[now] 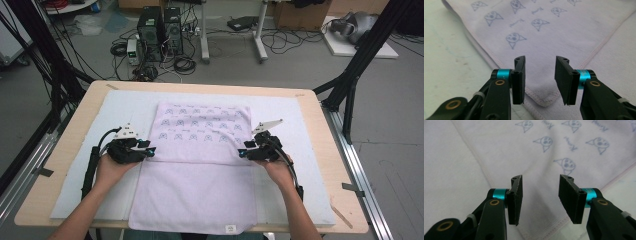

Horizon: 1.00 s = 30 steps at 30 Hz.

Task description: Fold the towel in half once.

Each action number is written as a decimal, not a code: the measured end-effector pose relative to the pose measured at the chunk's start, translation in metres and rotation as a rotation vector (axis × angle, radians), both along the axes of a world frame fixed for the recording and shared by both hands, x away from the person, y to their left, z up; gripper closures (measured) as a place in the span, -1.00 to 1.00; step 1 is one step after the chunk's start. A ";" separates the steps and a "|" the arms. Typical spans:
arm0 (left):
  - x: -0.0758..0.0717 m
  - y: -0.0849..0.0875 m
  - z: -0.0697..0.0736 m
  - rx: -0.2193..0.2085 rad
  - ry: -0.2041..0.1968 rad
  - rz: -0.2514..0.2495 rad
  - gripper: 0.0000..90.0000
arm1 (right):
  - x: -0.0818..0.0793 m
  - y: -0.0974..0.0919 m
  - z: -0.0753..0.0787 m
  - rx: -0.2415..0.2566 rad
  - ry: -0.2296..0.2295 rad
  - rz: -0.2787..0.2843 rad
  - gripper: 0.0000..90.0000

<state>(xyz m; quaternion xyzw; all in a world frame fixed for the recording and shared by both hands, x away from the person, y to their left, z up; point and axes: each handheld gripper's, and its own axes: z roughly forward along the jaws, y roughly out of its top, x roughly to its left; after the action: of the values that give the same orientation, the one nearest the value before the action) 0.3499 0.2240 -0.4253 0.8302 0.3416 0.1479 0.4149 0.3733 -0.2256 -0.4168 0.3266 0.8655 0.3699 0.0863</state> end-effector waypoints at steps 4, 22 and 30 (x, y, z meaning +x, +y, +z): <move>0.001 0.000 -0.009 -0.002 0.020 -0.006 0.35 | -0.005 0.005 -0.002 -0.024 0.005 0.029 0.19; -0.003 -0.005 -0.020 0.036 0.003 0.006 0.79 | -0.018 0.004 -0.023 -0.024 -0.030 0.035 0.76; -0.006 -0.002 -0.014 0.007 -0.007 0.016 0.95 | -0.017 0.001 -0.015 -0.003 -0.018 0.054 0.93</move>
<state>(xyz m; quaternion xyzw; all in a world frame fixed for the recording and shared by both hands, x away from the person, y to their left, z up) 0.3439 0.2222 -0.4391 0.8284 0.3461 0.1553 0.4121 0.3564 -0.2243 -0.4322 0.2999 0.8736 0.3738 0.0846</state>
